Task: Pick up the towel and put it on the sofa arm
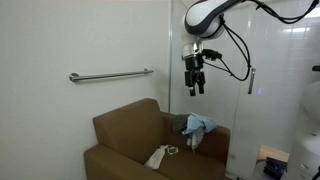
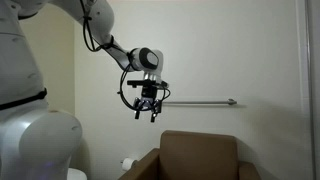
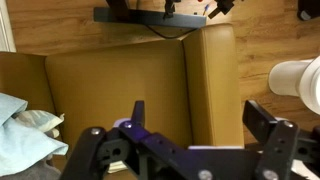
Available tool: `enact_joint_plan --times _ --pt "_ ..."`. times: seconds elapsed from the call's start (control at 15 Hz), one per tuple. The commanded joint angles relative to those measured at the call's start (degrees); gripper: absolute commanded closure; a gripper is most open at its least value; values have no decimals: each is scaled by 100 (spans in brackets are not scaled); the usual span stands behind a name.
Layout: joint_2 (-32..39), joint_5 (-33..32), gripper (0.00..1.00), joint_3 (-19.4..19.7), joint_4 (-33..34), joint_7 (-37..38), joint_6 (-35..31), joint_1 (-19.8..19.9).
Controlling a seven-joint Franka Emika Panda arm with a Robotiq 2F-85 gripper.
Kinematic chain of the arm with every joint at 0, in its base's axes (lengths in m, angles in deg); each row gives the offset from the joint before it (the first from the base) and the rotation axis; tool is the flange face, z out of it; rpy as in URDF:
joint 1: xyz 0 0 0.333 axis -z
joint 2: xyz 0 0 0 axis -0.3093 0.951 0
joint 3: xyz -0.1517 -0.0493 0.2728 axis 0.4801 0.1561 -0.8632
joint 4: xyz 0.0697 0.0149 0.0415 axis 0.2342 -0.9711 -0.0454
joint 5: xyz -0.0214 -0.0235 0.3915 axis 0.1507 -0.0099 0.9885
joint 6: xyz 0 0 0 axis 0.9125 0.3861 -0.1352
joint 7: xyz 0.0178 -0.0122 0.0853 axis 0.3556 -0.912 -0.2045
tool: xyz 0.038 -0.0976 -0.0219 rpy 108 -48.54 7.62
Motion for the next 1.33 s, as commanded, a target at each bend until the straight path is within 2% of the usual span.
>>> enact_joint_plan --times 0.0,0.73,0.93,1.07,1.2,1.27 --pt "3 11 0 -38 7 -13 9 43" --pt "3 11 0 -38 7 -13 9 43" --pt "40 -148 0 -65 60 -48 201 49" --pt "11 -144 0 -86 33 194 165 90" --pt "-89 -170 0 -130 -61 711 -158 186" --pt "-340 -67 0 -174 680 1065 730 195"
